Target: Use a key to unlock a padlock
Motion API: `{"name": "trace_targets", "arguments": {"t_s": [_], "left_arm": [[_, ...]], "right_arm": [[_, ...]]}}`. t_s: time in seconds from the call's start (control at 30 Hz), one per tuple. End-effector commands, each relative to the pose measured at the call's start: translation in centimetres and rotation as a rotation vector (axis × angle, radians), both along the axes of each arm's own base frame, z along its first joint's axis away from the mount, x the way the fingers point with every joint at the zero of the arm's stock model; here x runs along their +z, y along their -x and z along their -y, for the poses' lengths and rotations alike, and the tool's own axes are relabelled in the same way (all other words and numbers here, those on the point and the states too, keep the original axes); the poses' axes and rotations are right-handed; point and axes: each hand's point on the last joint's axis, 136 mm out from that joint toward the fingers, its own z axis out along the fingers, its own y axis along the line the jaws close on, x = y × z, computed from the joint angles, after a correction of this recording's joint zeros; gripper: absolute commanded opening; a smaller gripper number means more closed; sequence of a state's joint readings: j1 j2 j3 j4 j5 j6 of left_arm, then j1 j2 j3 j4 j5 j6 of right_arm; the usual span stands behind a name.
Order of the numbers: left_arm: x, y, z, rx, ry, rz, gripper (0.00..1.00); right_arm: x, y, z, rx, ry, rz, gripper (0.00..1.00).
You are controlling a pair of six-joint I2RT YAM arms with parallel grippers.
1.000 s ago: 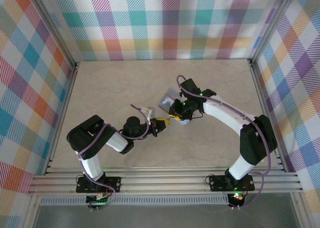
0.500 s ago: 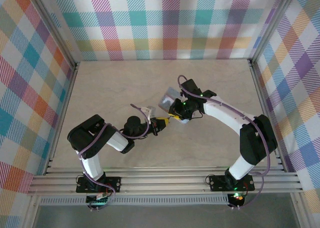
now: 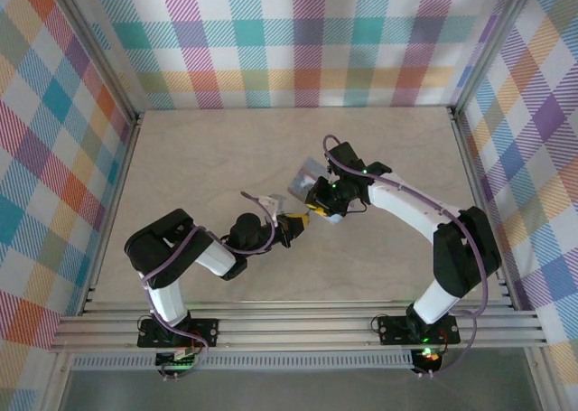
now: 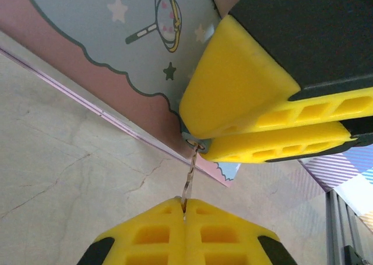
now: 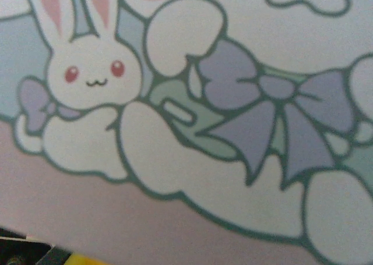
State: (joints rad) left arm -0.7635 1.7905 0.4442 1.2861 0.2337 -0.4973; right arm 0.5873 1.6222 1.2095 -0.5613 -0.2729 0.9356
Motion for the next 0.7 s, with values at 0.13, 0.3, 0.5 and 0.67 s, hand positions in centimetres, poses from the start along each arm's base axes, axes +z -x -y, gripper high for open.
{"name": "trace_targets", "arguments": {"t_s": [0.13, 0.3, 0.5, 0.67], "left_arm": [[3.6, -1.0, 0.4, -0.045, 0.083, 0.095, 0.00], [4.4, -1.3, -0.2, -0.072, 0.106, 0.098, 0.00], [5.0, -1.2, 0.3, -0.109, 0.121, 0.099, 0.00], [5.5, -1.3, 0.6, -0.117, 0.138, 0.096, 0.00]], "right_arm": [[0.4, 1.0, -0.7, 0.045, -0.029, -0.020, 0.00], [0.4, 1.2, -0.6, 0.052, -0.027, -0.026, 0.00], [0.1, 1.3, -1.0, 0.062, -0.043, -0.046, 0.00], [0.0, 1.2, -1.1, 0.059, -0.046, -0.052, 0.00]]}}
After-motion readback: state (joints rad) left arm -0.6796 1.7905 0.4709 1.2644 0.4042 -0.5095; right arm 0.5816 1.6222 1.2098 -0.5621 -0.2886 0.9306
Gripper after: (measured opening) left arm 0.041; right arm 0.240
